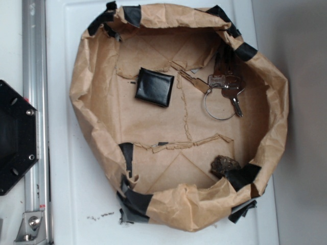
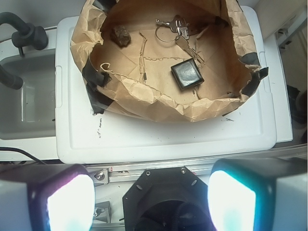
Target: Grab the black box.
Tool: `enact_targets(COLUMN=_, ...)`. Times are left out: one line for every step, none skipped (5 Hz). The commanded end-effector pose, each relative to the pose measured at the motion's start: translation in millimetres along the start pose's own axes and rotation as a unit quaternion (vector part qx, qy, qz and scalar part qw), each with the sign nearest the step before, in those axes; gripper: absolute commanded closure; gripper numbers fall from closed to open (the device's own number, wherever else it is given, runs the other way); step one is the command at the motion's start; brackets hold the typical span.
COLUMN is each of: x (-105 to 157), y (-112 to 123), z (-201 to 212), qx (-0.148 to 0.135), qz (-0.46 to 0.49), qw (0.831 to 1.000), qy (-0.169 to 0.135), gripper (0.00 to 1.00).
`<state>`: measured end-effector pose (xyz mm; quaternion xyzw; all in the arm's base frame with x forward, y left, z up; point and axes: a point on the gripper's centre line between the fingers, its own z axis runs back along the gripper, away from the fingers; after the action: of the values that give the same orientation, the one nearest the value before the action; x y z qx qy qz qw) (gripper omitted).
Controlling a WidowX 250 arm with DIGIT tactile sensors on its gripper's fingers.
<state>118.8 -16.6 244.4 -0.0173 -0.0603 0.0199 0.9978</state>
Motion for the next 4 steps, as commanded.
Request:
enact_targets(x=0, y=0, z=0, qx=0.0, qz=0.0, qw=1.0, qy=0.0, gripper=0.0)
enact_targets(x=38, y=9, z=-3, qx=0.009, qz=-0.001, qw=1.0, qy=-0.022, gripper=0.0)
enact_targets(x=84, y=26, z=-5, qx=0.026, qz=-0.004, qw=0.998, qy=-0.065, gripper=0.0)
enact_targets(x=124, y=42, z=-47, qx=0.015, qz=-0.041, qw=0.997, qy=-0.066, gripper=0.0)
